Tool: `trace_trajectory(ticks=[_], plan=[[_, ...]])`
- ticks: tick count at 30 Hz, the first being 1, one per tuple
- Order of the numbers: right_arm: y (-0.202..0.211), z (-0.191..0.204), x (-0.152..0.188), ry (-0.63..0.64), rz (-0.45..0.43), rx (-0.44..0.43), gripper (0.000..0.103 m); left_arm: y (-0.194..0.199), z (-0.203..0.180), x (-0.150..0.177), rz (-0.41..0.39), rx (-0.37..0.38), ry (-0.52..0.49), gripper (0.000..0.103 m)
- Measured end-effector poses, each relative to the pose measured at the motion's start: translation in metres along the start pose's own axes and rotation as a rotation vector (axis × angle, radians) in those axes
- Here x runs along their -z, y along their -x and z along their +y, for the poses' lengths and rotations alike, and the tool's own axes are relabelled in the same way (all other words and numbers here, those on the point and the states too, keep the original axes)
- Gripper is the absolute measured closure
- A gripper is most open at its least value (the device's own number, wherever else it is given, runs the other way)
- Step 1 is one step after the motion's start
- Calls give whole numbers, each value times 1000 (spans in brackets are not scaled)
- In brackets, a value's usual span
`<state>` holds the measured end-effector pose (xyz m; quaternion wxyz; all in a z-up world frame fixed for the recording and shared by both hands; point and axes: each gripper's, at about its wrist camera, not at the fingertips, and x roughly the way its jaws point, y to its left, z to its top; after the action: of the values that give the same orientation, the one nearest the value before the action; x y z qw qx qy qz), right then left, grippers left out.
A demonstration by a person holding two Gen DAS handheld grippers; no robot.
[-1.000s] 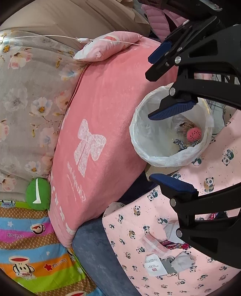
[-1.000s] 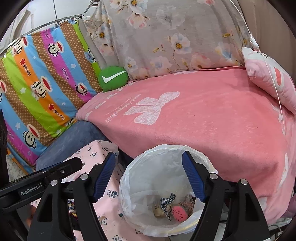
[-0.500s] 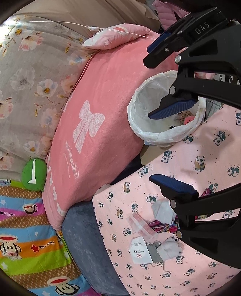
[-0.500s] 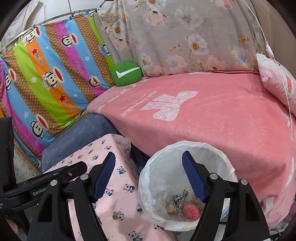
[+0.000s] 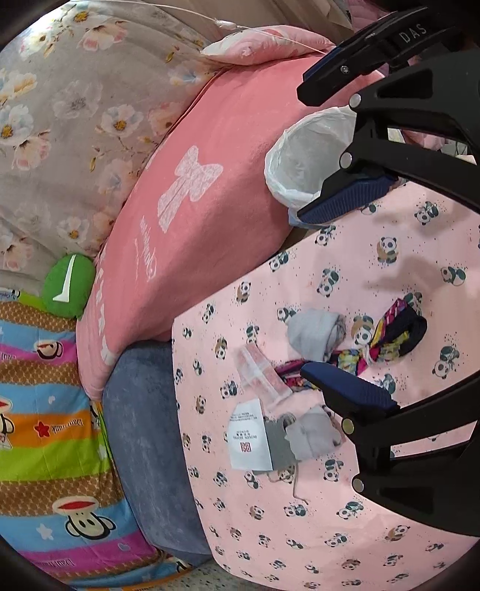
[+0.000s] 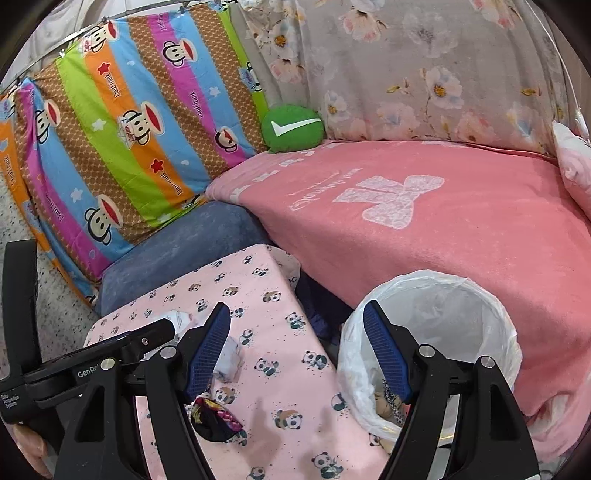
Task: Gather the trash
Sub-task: 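Move both open tools back to the grey socks on the table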
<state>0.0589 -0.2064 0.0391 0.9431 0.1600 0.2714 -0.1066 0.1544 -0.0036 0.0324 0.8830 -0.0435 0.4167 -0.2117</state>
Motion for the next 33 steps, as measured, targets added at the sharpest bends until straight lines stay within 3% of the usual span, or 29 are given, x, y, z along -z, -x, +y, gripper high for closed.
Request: trace_trajectory(ticks=[11,16,30,33], plan=[[-43,62,23,67,103,-82,31,-5,97,13,24,-136,148,28],[-74,85,36,98,164,-98,31,-17,133,18,60,-160,215,29],[-166,108,65,91,317,-73,31,-82,173,22,182,-118,322,29],[-181,104,71,70,353,-74,31,-92,175,23,202,-93,334,37]])
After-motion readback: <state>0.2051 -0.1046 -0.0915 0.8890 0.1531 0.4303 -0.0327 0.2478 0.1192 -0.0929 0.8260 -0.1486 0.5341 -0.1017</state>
